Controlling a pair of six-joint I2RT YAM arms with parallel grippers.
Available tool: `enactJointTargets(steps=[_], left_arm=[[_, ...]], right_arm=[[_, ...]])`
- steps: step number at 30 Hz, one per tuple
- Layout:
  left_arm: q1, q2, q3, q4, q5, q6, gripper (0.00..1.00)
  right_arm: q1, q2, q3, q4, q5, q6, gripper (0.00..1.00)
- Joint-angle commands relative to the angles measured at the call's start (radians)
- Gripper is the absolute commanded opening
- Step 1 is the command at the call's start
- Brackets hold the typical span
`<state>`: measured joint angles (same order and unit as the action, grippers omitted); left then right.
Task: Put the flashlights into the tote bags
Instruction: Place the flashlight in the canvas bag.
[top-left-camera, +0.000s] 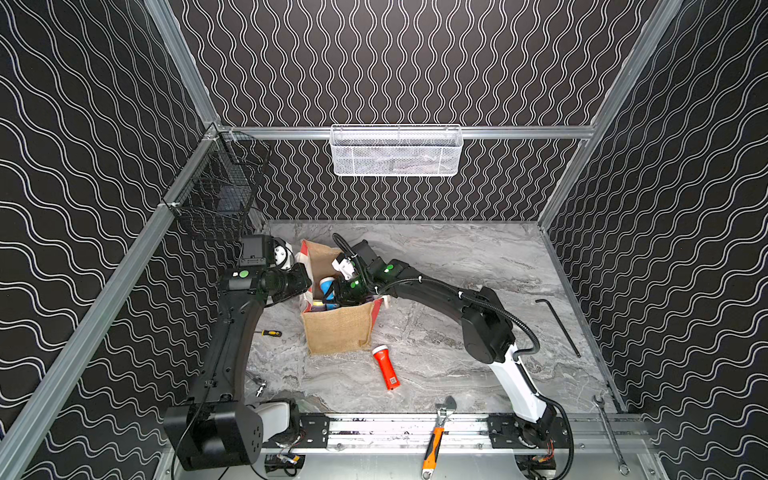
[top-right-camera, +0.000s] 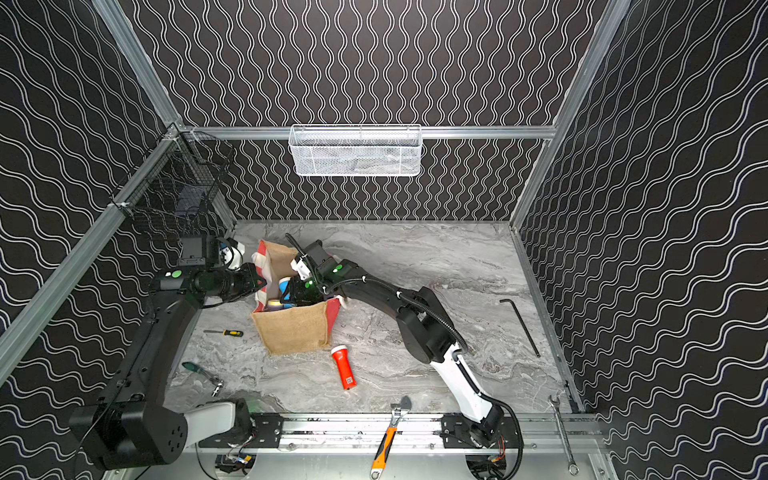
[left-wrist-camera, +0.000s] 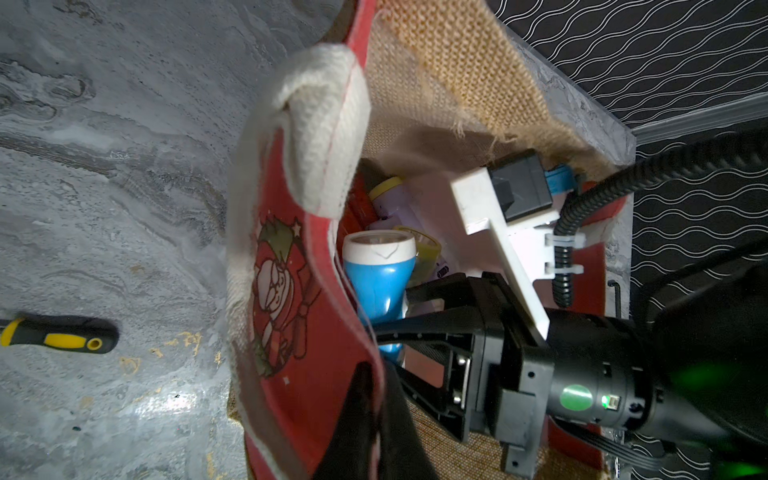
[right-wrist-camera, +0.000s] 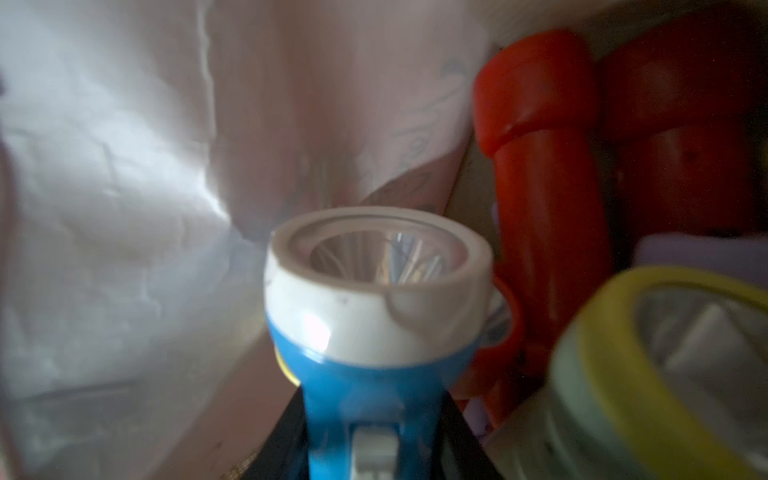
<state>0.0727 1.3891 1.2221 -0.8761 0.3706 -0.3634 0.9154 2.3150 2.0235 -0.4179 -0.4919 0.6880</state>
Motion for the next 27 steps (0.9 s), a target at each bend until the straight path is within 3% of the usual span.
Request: enactJointTargets(steps=[1, 4, 12, 19, 27], left_arm=[[0.001, 0.004, 0.002, 0.052, 0.013, 0.0, 0.08], [0.002, 0.001, -0.001, 0.054, 0.011, 0.0, 0.08], [0.001, 0.001, -0.001, 0.051, 0.009, 0.001, 0.08], [0.002, 0.002, 0.003, 0.044, 0.002, 0.0, 0.08], [0.001, 0.002, 0.013, 0.036, -0.006, 0.004, 0.09]], right_arm=[[0.002, 0.016, 0.006, -0.057, 0.091, -0.009, 0.31], [0.002, 0.036, 0.007, -0.078, 0.104, -0.002, 0.39], [0.002, 0.036, 0.048, -0.109, 0.089, -0.038, 0.46], [0.002, -0.06, 0.093, -0.139, 0.103, -0.111, 0.53], [0.003, -0.227, 0.028, -0.135, 0.121, -0.192, 0.55]])
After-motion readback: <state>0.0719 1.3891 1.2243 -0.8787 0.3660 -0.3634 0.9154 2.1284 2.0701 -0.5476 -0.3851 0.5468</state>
